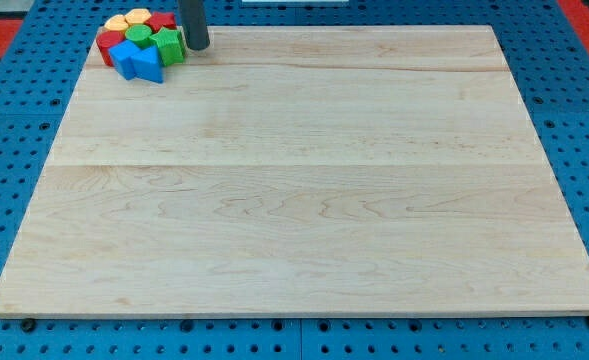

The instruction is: Separate the blue cube and blue triangle

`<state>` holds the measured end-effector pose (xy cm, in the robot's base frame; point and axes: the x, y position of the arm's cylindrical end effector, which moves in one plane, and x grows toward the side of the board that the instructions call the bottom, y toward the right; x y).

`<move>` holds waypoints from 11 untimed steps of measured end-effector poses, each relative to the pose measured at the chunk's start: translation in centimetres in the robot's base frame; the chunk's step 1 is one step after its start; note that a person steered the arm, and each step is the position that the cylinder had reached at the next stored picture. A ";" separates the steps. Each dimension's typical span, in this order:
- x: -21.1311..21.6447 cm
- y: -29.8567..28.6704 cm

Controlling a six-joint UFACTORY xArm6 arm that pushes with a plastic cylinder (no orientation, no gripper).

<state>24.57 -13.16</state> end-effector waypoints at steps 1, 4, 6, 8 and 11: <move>5.1 0.0; 10.6 -12.2; 2.6 -15.8; 0.4 -17.3; -0.4 -13.0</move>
<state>24.18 -26.14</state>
